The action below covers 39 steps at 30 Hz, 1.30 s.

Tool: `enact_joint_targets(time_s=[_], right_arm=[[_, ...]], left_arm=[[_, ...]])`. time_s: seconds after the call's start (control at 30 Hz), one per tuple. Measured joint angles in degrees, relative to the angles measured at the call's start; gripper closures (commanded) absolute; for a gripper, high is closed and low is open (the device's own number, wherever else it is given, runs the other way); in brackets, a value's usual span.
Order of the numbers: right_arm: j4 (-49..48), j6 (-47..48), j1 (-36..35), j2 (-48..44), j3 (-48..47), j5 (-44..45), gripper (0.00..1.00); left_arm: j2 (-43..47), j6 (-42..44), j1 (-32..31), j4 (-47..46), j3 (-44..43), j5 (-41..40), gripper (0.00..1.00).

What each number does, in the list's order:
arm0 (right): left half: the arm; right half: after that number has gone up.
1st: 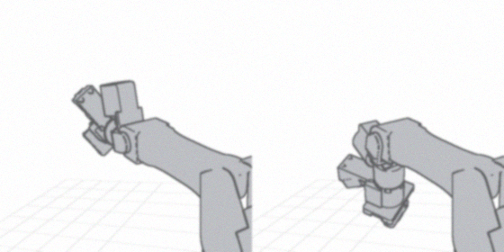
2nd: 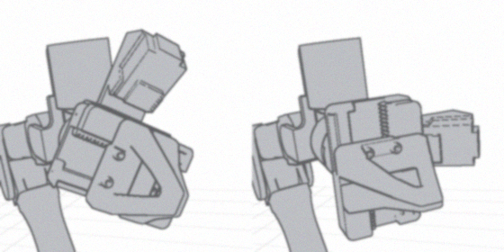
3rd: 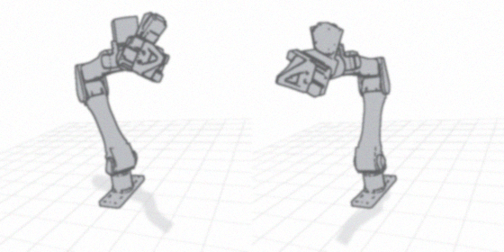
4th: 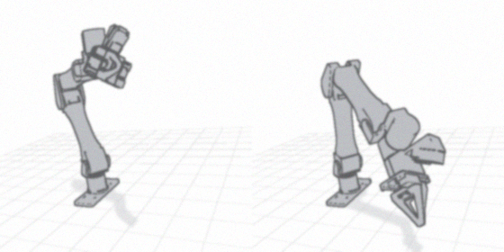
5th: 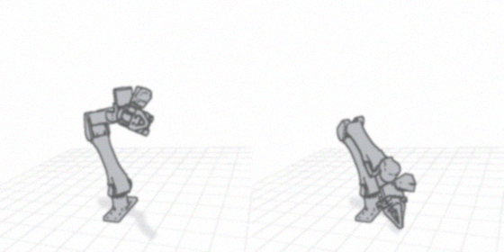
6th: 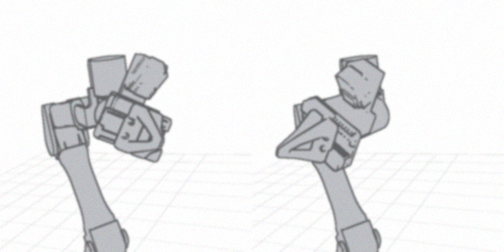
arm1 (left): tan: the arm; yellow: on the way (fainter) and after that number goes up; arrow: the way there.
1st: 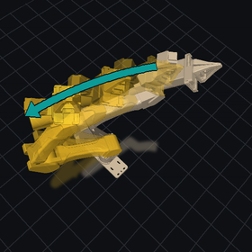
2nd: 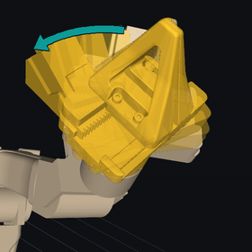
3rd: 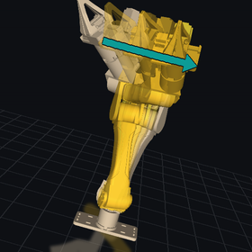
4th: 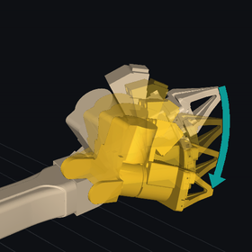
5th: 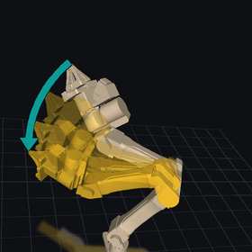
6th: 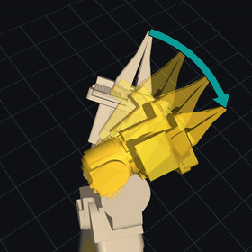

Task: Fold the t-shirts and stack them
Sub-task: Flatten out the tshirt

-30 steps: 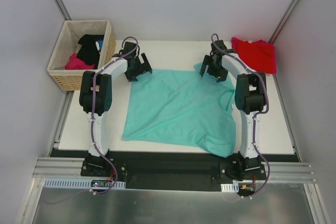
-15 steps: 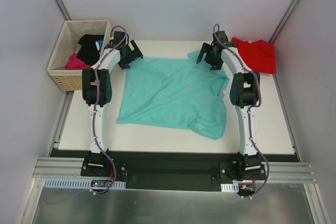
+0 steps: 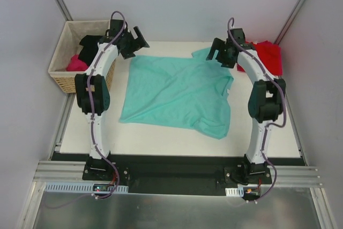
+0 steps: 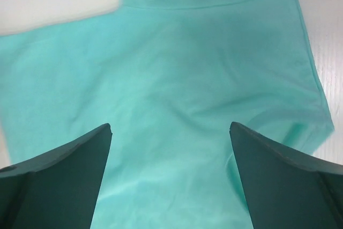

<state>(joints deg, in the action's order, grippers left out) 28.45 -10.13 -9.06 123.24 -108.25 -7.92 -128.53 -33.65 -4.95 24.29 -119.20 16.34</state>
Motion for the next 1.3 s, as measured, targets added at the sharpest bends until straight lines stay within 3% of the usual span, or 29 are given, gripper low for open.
enact_joint_targets(time_s=[0.17,0.33,0.47,0.6,0.9,1.3], right_arm=[[-0.3,1.1,-6.6,-21.6,10.8,2.4,0.01],[-0.8,1.2,-15.7,-37.5,27.3,3.1,0.10],[-0.1,0.7,-17.7,-38.5,40.3,5.0,0.13],[2.0,0.0,-19.3,-38.5,49.1,7.7,0.10],[-0.2,-1.0,-22.8,-41.1,51.9,9.5,0.10],[-3.2,-2.8,-25.7,-36.2,53.7,14.0,0.08]], left_arm=[[22.6,0.2,-5.4,-1.9,18.8,1.0,0.01],[39.1,0.2,-11.0,-5.0,38.8,0.5,0.01],[43.4,-0.4,-11.4,-7.1,55.3,-0.7,0.01],[44.6,-0.9,-11.1,-6.8,65.6,-2.1,0.01],[52.8,-1.6,-11.1,-9.5,71.1,-2.8,0.01],[48.3,-3.3,-12.0,-17.2,73.5,-2.6,0.01]])
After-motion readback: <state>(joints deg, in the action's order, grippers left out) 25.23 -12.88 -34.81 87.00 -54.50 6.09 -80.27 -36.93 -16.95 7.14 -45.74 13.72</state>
